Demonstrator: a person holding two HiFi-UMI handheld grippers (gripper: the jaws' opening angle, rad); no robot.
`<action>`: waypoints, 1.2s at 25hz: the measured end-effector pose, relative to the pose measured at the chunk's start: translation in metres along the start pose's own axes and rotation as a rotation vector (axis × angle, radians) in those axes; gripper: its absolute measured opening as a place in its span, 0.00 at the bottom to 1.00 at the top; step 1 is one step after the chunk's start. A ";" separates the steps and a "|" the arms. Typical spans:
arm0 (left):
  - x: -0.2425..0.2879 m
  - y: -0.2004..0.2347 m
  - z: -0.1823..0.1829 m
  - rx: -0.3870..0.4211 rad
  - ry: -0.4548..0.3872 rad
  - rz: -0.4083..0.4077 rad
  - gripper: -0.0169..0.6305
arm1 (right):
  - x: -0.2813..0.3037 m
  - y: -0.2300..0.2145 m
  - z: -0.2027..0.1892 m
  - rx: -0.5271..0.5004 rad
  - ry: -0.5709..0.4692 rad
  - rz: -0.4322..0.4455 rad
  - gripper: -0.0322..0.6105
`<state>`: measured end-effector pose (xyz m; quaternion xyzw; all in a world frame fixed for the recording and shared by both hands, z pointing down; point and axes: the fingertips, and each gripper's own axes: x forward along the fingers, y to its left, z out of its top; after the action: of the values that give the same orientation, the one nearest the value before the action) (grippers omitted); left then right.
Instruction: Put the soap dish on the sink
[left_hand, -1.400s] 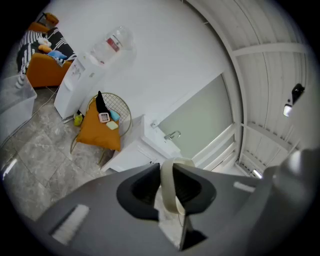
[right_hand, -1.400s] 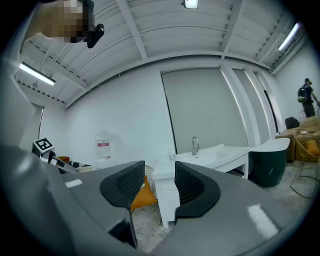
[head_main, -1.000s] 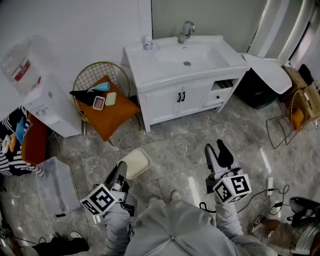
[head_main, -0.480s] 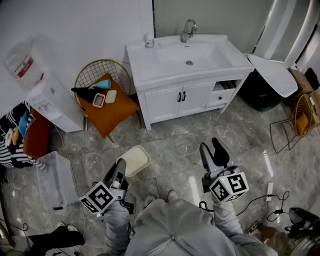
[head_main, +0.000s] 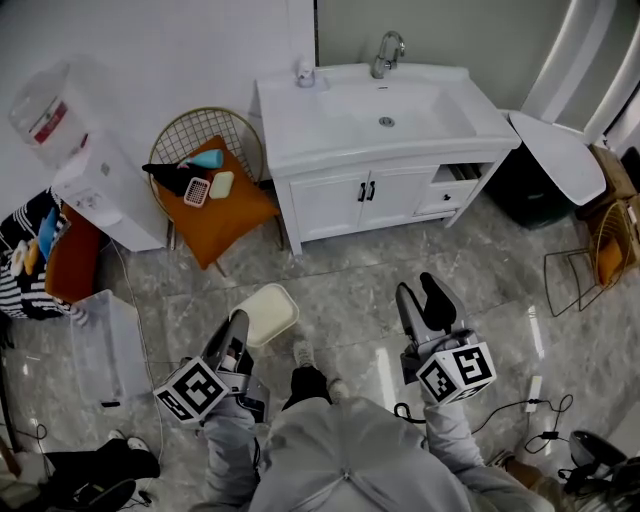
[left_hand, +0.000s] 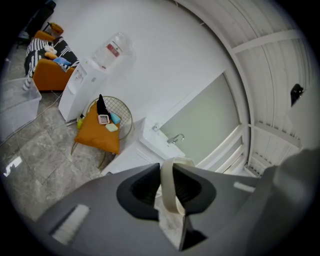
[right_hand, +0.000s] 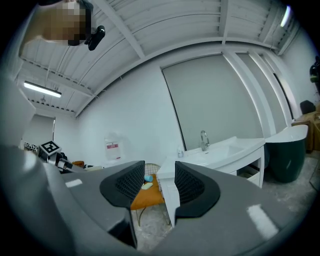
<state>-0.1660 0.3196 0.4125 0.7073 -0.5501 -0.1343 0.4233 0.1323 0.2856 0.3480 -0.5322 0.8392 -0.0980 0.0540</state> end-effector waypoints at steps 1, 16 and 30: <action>0.005 0.000 0.002 0.001 0.000 -0.001 0.21 | 0.004 -0.002 0.000 0.002 -0.002 0.000 0.34; 0.120 0.020 0.077 0.037 0.033 -0.042 0.21 | 0.122 -0.031 0.011 -0.002 -0.012 -0.042 0.34; 0.219 0.038 0.150 0.070 0.093 -0.101 0.21 | 0.224 -0.044 0.020 -0.024 -0.020 -0.115 0.34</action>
<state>-0.2111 0.0550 0.4098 0.7538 -0.4978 -0.1032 0.4162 0.0791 0.0626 0.3418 -0.5813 0.8076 -0.0854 0.0504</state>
